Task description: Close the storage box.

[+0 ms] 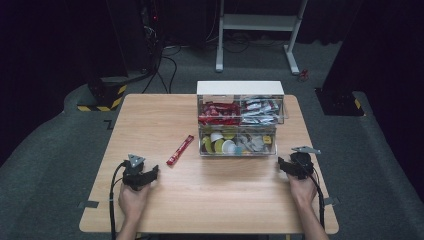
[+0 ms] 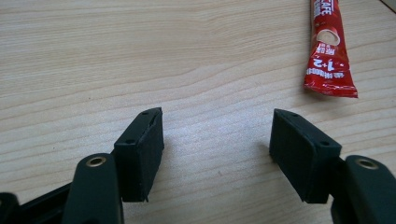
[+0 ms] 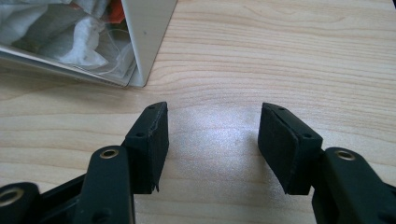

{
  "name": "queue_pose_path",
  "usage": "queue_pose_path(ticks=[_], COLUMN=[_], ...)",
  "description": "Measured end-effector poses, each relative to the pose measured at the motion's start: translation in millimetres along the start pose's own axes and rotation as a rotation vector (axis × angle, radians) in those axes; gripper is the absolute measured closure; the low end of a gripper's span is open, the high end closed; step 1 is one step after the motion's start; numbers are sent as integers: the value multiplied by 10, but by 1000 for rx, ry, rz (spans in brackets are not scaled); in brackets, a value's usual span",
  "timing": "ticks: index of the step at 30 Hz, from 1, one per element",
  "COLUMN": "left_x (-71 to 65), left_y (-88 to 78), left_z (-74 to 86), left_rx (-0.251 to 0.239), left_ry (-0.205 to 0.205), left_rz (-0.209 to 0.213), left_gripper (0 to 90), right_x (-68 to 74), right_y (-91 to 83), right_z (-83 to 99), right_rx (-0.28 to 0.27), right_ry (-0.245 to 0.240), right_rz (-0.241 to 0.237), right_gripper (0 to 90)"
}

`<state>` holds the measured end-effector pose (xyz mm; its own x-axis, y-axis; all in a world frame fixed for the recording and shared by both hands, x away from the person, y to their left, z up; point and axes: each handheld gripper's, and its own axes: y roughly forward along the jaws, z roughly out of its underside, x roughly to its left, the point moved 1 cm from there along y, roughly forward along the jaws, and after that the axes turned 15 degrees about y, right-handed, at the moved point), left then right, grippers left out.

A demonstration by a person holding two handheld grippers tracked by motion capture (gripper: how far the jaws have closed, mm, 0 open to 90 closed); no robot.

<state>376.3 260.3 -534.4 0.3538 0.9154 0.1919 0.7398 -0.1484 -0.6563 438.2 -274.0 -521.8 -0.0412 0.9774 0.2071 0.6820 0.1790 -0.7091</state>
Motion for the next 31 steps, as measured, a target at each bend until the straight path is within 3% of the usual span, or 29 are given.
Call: queue_pose_path(ticks=[7,13,18,31], left_x=[1,0,1,4], left_y=[-1,-1,-3,-5], left_z=[0,1,3,3], left_rx=[0,1,0,0], left_ry=[-1,0,0,-2], left_rz=[2,1,2,8], left_gripper=[355,355,352,349], right_x=[4,8,12,14], right_y=[20,33,15,17], right_z=[14,71,92,93], right_rx=[-1,-43,-40,-39], right_ry=[-4,-31,-35,-35], right_rz=[7,9,12,10], right_gripper=[428,393,351,342])
